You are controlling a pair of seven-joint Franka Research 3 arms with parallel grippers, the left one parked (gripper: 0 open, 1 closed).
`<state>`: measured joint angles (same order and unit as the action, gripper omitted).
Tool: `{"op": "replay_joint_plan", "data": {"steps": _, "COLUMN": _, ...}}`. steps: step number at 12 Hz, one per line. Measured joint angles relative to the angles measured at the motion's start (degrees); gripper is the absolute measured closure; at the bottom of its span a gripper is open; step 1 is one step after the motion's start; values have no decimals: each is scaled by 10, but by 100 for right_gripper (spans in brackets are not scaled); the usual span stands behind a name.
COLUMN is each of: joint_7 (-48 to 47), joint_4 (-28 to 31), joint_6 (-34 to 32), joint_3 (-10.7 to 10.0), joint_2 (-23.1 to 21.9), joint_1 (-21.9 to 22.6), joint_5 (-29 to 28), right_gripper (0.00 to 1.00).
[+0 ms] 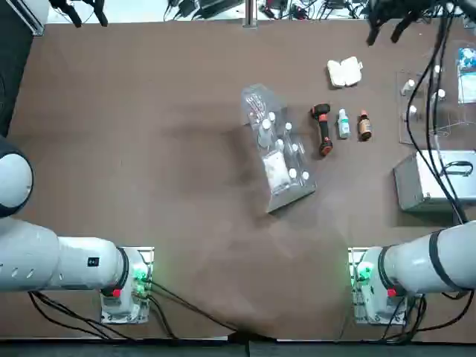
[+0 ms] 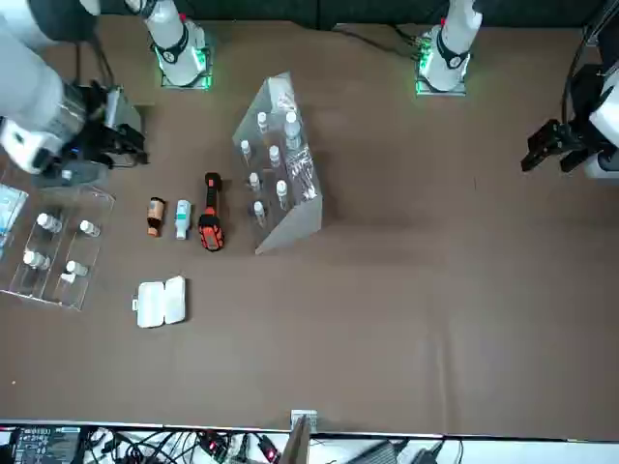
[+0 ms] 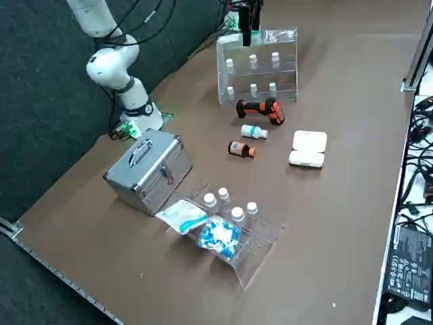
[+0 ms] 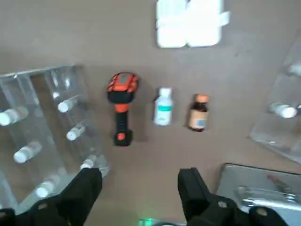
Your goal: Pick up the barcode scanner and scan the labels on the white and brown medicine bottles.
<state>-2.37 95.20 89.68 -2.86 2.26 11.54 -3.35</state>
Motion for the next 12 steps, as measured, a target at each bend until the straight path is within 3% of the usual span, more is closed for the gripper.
{"op": "replay_joint_plan", "data": {"steps": 4, "joint_7": -12, "joint_4": 76, "joint_6": 72, "joint_3": 2, "joint_2": 5, "joint_1": 44, "joint_5": -16, "right_gripper": 0}}
{"op": "replay_joint_plan", "data": {"steps": 6, "joint_7": -17, "joint_4": 129, "joint_6": 137, "joint_3": 2, "joint_2": 6, "joint_1": 63, "joint_5": -16, "right_gripper": 0}}
{"op": "replay_joint_plan", "data": {"steps": 7, "joint_7": -25, "joint_4": 188, "joint_6": 210, "joint_3": 3, "joint_2": 6, "joint_1": 80, "joint_5": -16, "right_gripper": 0}}
{"op": "replay_joint_plan", "data": {"steps": 12, "joint_7": -63, "joint_4": 305, "joint_6": 346, "joint_3": 3, "joint_2": 7, "joint_1": 104, "joint_5": -17, "right_gripper": 0}}
